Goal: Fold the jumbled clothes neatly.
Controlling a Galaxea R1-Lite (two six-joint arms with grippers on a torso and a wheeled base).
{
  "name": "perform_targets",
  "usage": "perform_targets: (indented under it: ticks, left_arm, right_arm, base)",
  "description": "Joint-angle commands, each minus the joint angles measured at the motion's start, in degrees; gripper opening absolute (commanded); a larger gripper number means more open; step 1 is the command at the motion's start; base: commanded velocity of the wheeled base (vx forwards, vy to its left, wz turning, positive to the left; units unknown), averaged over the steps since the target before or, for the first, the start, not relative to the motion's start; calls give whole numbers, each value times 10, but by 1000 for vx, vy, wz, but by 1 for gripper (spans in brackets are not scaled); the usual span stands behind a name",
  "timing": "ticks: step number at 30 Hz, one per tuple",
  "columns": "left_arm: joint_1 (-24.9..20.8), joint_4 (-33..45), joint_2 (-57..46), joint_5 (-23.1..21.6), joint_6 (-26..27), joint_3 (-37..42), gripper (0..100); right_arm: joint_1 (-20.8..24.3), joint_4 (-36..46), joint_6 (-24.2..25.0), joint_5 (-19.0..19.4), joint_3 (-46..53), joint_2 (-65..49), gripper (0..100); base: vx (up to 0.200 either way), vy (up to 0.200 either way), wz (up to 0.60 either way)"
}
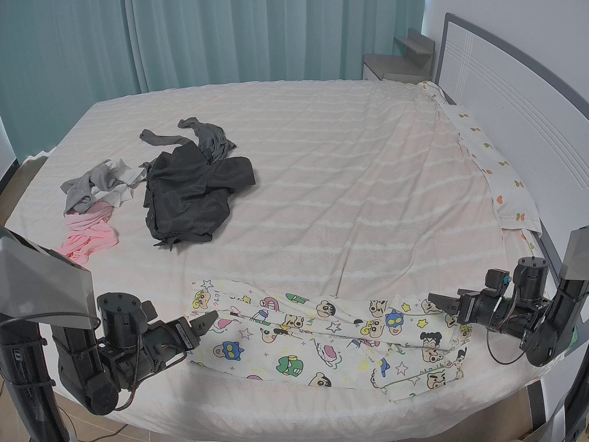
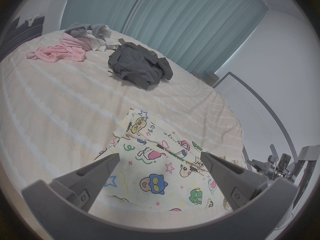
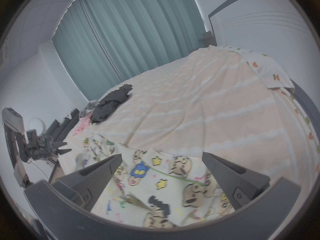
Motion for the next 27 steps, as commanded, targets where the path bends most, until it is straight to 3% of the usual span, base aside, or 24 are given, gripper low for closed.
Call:
perform_targets:
  ticks: [1,4,10,20,27]
  left_arm:
    - [-1,0,2,0,0,0,100]
    - [-1,0,5,0,0,-1,100]
    - [-2,0,10,0,-1,-1,100]
    - [-9,0,12,0,-1,-1,100]
    - [-19,0,12,0,-11,-2,100]
  right_arm:
    - [50,1,37,1,17,-27,100]
    - [74,-5,63,0,18,25,100]
    - [47,-28,68,1,-2,116,100]
    - [-6,-44,105,2,17,135,100]
    - [-9,-96,116,-5,62,104,100]
  base:
    - [0,0,0]
    - [0,0,0]
    - [0,0,0]
    - [0,0,0]
    - [0,0,0]
